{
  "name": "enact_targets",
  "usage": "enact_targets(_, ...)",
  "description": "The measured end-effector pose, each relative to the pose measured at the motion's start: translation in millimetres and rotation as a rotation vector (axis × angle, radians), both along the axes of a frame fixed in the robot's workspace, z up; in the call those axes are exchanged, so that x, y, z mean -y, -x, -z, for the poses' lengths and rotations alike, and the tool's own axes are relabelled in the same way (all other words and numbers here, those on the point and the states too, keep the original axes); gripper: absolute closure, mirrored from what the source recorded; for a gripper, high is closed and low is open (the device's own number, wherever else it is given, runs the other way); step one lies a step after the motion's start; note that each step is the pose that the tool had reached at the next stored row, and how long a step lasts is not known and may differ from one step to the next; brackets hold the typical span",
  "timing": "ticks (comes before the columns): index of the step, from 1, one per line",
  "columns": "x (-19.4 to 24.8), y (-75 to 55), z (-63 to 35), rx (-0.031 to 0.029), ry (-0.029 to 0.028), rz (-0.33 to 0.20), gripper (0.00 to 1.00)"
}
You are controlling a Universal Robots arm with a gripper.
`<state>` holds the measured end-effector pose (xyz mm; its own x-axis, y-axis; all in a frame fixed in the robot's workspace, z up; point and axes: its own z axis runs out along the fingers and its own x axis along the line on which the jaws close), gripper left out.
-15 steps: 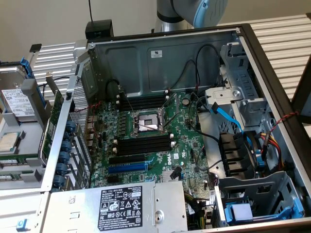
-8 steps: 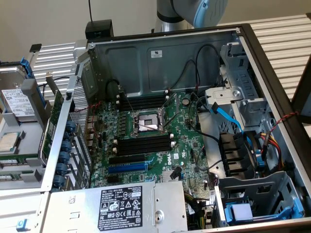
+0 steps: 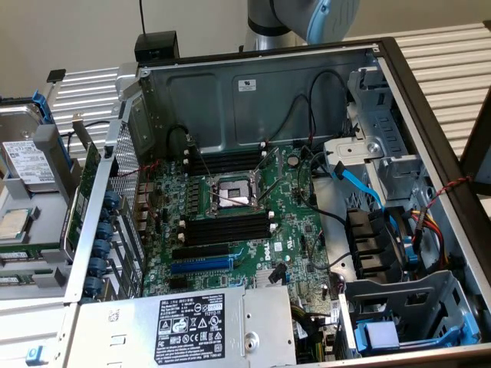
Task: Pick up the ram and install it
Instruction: 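Pick up the ram and move it above insertion slot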
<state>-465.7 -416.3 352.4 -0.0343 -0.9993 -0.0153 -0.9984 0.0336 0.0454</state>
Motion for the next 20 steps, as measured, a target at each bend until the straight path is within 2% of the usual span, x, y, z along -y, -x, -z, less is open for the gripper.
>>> enact_targets(9, 1.8, -14.0, 16.4, -0.0001, 0.0001, 0.000, 0.64)
enact_targets(16, 2.4, -17.9, 29.1, -0.0001, 0.0000, 0.000, 0.64)
enact_targets(20, 5.9, -18.1, 36.4, 0.0000, -0.0001, 0.000, 0.64)
